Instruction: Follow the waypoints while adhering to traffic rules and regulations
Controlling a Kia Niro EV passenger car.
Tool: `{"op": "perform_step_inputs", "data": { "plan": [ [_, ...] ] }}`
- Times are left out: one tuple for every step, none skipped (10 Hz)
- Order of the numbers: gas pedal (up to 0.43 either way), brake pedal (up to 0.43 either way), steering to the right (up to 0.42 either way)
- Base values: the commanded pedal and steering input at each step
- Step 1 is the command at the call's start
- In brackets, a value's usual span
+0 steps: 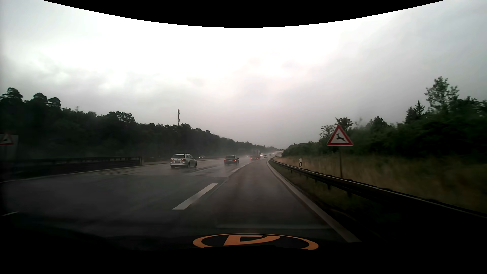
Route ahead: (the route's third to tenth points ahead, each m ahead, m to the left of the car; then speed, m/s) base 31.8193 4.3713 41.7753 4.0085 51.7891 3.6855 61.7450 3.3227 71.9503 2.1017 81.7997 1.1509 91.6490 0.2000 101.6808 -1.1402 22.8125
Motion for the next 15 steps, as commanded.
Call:
{"op": "perform_step_inputs", "data": {
  "plan": [
    [0.11, 0.0, -0.001],
    [0.11, 0.0, -0.001],
    [0.11, 0.0, -0.001],
    [0.11, 0.0, -0.001],
    [0.11, 0.0, -0.001],
    [0.11, 0.0, -0.001],
    [0.11, 0.0, -0.001],
    [0.11, 0.0, -0.001],
    [0.11, 0.0, -0.001],
    [0.098, 0.0, 0.0],
    [0.098, 0.0, 0.0],
    [0.087, 0.0, 0.0],
    [0.079, 0.0, 0.002],
    [0.059, 0.0, 0.003],
    [0.047, 0.0, 0.005]
  ]
}}
